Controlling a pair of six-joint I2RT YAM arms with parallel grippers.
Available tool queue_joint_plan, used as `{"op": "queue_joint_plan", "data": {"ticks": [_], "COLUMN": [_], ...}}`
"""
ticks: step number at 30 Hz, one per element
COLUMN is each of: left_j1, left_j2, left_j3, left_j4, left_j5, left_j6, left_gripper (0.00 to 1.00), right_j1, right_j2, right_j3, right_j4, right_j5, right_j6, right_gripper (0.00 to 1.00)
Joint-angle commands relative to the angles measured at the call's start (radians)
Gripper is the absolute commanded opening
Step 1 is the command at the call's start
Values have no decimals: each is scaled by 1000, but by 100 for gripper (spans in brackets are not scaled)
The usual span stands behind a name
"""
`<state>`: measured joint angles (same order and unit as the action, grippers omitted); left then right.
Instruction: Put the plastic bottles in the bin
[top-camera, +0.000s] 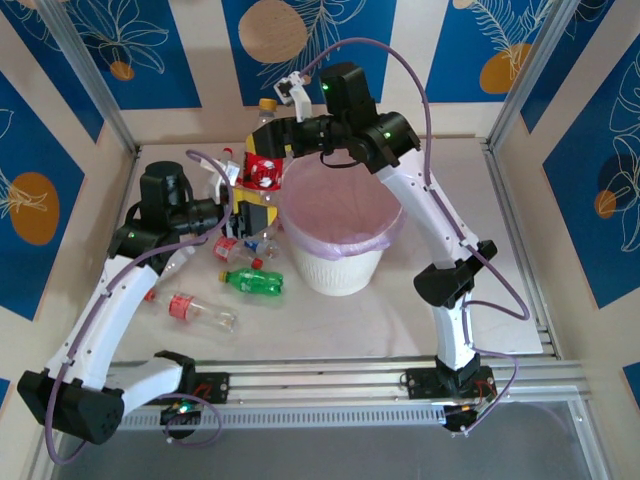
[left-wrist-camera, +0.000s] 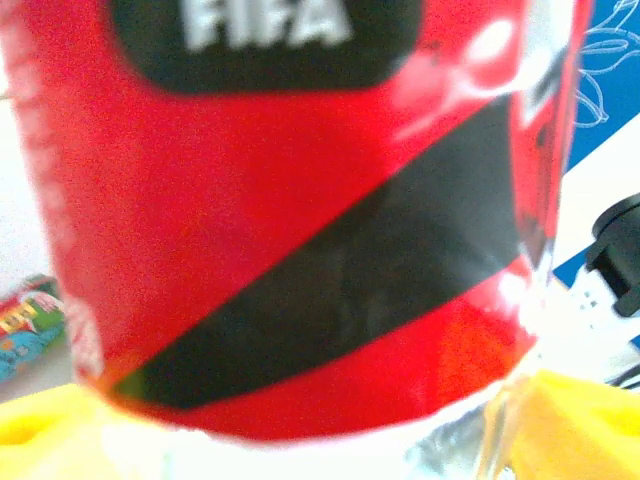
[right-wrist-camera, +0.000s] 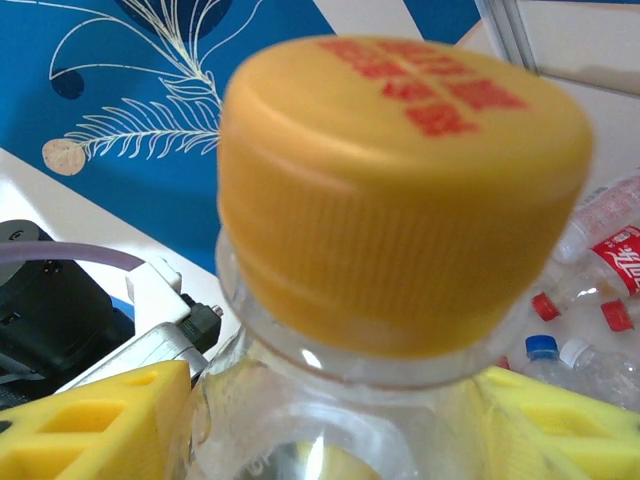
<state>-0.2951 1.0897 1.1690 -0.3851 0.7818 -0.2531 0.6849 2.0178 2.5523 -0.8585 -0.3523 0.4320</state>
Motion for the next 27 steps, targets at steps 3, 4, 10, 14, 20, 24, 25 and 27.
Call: {"op": "queue_joint_plan", "data": {"ticks": [3, 4, 10, 14, 20, 24, 25, 27], "left_j1": [-7, -8, -7, -7, -2, 17, 27, 49], "left_j2": [-41, -50, -119, -143, -130, -135, -138, -149], "left_j3": [11, 3, -24, -15, -11, -46, -60, -87], "left_j4": [21, 9, -127, -209, -385, -459, -468, -471], "left_j5": [-3, 2, -54, -84, -239, -310, -323, -337], "left_j6": [16, 19, 49, 19, -98, -158, -172, -194], "left_gripper": [100, 100, 100, 100, 100, 100, 99, 99], "right_j1": [-11, -17, -100, -143, -230, -263, -264, -264], "right_j2": [-74, -82, -98, -133, -231, -314, -340, -394], "right_j3": [-39, -40, -3, -8, -76, -185, -229, -316], "right_j4": [140, 166, 258, 274, 207, 110, 90, 69], "right_j5": [9, 20, 31, 52, 61, 85, 103, 131], "right_j6": [7, 11, 59, 47, -6, -88, -114, -156], "right_gripper": [54, 53, 51, 51, 49, 47, 46, 45]}}
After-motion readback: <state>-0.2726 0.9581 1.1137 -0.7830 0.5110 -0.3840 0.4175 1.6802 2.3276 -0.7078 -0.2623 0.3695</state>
